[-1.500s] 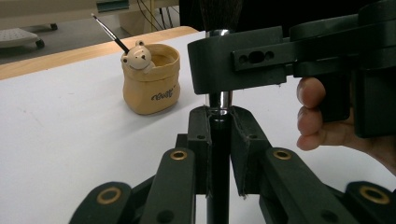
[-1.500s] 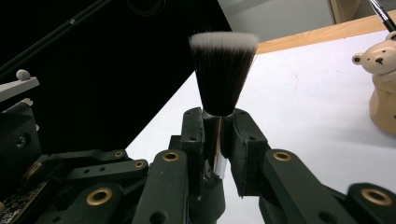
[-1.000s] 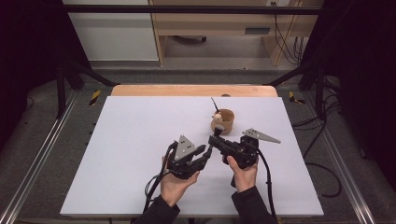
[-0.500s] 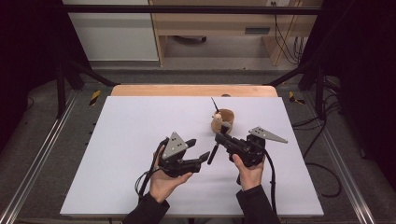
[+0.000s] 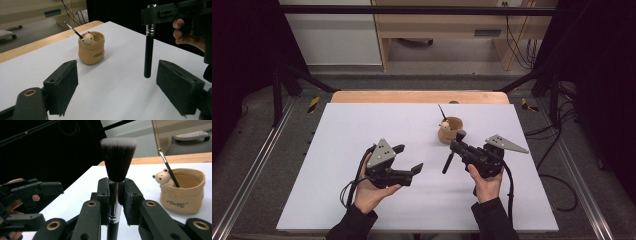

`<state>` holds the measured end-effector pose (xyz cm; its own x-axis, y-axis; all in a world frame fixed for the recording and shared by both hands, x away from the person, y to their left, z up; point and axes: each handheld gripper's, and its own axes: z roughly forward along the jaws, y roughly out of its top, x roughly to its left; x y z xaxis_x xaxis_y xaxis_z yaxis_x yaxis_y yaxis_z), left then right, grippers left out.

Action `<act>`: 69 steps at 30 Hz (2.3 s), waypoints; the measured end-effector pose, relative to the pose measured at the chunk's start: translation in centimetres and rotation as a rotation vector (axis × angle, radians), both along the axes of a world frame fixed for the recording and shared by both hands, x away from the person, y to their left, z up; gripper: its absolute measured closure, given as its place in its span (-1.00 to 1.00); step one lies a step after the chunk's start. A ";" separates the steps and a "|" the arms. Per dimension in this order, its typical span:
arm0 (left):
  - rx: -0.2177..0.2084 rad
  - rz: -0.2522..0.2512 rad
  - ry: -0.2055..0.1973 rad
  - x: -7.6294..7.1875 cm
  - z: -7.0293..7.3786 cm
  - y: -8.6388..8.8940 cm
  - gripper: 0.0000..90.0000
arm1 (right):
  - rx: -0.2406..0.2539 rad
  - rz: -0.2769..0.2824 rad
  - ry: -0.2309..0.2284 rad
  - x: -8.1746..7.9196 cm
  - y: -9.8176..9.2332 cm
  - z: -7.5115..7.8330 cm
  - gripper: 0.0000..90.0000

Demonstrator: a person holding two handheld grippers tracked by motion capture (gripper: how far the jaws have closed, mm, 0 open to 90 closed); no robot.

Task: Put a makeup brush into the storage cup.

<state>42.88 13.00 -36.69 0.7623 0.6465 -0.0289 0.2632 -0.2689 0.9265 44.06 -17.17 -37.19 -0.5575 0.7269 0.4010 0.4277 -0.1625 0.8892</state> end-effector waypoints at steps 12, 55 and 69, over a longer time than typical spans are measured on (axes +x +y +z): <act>0.008 0.047 -0.005 -0.1 0.0 3.8 -0.75 | -0.034 -0.021 -0.026 -0.1 -1.0 0.4 0.72; 0.012 0.244 0.009 -1.0 -2.7 13.9 -0.80 | -0.117 -0.067 -0.101 0.8 -2.2 1.5 0.72; 0.013 0.268 0.024 -0.6 -3.5 14.8 -0.79 | -0.145 -0.075 -0.135 1.8 -1.8 2.6 0.72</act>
<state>42.26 27.79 -40.23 0.5633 0.8255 -0.0353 0.3480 -0.1983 0.9163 45.90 -18.95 -34.63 -0.5414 0.8130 0.2143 0.2946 -0.0553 0.9540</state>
